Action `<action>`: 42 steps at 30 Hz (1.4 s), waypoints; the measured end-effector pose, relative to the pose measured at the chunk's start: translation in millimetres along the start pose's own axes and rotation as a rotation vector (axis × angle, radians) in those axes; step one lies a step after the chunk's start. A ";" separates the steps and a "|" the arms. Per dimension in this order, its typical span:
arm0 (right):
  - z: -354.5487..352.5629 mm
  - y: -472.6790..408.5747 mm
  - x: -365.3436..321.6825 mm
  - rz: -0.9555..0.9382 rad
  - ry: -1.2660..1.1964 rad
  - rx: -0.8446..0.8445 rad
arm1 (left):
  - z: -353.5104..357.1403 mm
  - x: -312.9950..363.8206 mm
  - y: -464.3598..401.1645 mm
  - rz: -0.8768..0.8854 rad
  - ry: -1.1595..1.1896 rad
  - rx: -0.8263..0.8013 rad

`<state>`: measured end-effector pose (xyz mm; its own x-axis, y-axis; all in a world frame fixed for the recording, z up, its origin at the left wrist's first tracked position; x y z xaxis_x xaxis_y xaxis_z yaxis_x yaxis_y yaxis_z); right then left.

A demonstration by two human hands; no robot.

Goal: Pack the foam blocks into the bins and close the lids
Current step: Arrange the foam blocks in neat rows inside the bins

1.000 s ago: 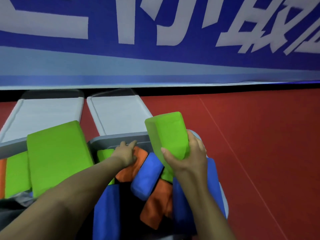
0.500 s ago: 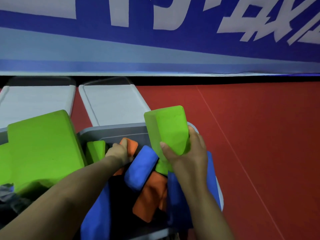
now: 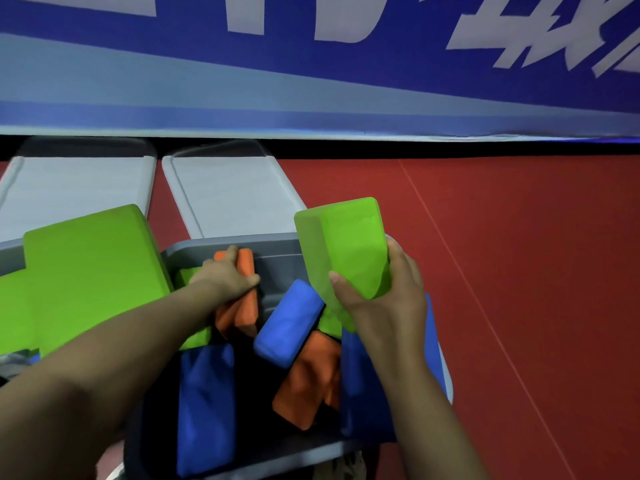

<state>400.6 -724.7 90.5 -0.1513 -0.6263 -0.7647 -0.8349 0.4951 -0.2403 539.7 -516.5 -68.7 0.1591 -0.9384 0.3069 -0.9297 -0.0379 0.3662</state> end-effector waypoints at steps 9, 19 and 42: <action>5.7 2.7 -5.3 -0.049 0.032 -0.010 | 34.6 -3.4 24.4 0.126 -0.305 0.129; 3.5 -4.1 -0.5 0.001 -0.014 0.034 | 52.7 -19.5 6.9 0.151 -0.363 0.084; -21.7 -13.1 0.8 0.092 -0.048 0.177 | 63.1 68.8 43.6 0.308 -0.147 -0.261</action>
<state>400.0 -744.8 105.9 -0.1937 -0.5463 -0.8149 -0.7121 0.6496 -0.2663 489.2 -604.4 -87.0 -0.1791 -0.9319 0.3154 -0.8081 0.3223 0.4931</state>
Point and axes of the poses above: each hand's wrist, its own y-axis away from the middle knuckle, its own z-axis out of the palm, x = y × z, the point moved 1 cm from there along -y, towards the middle knuckle, and after that the axes turned 6 degrees about x, right-handed, at the moved point
